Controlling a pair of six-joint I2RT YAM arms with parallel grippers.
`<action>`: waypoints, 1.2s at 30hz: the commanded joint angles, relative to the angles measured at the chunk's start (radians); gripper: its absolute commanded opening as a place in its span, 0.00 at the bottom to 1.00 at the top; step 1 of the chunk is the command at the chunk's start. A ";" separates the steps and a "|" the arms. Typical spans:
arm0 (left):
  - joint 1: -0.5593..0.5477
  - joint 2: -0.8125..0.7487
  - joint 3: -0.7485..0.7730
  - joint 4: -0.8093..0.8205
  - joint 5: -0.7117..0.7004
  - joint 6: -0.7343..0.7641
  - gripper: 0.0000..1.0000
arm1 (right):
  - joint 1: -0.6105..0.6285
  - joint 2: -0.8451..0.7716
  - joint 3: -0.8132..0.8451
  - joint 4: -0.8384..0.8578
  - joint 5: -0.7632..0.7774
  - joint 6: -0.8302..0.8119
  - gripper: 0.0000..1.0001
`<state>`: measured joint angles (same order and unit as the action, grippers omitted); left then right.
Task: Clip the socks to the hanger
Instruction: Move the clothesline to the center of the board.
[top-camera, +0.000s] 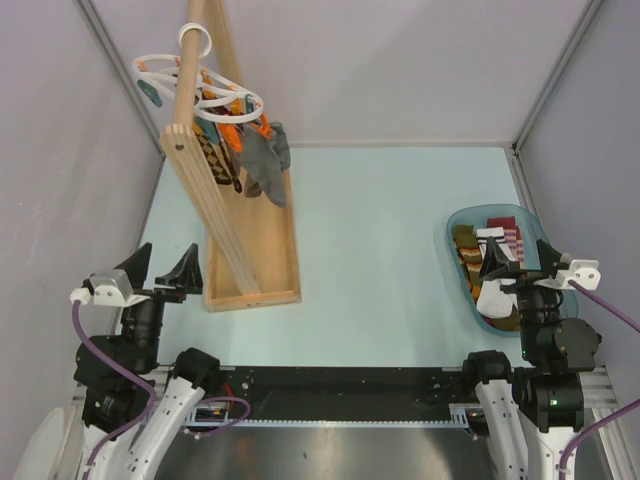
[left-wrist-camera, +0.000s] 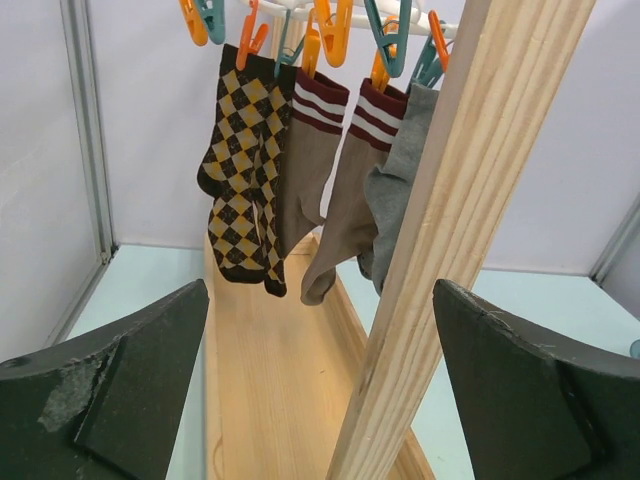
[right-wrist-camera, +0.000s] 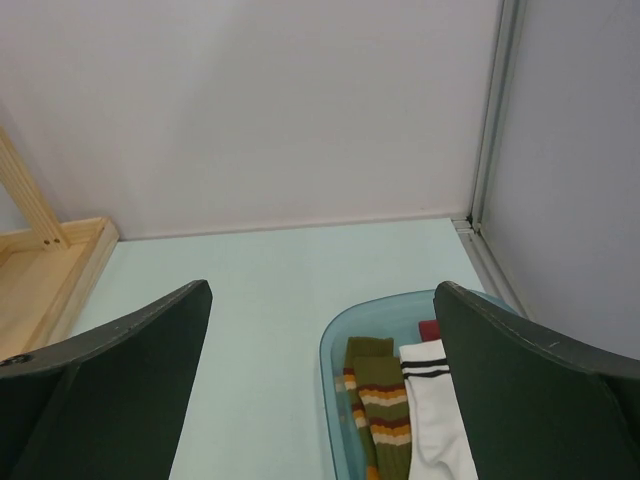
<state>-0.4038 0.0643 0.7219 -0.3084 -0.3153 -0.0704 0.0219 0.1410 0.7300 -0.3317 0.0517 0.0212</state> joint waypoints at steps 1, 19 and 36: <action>0.000 0.012 0.005 0.031 0.050 0.024 1.00 | -0.002 -0.017 0.034 0.003 -0.024 -0.017 1.00; 0.000 0.262 0.033 0.147 0.338 0.063 1.00 | -0.004 -0.001 0.034 0.005 -0.104 0.014 1.00; 0.000 0.485 0.154 0.195 0.470 -0.037 1.00 | 0.006 -0.004 0.032 -0.018 -0.121 0.023 1.00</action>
<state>-0.4038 0.5190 0.8238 -0.1616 0.0875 -0.0463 0.0223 0.1387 0.7300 -0.3458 -0.0547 0.0334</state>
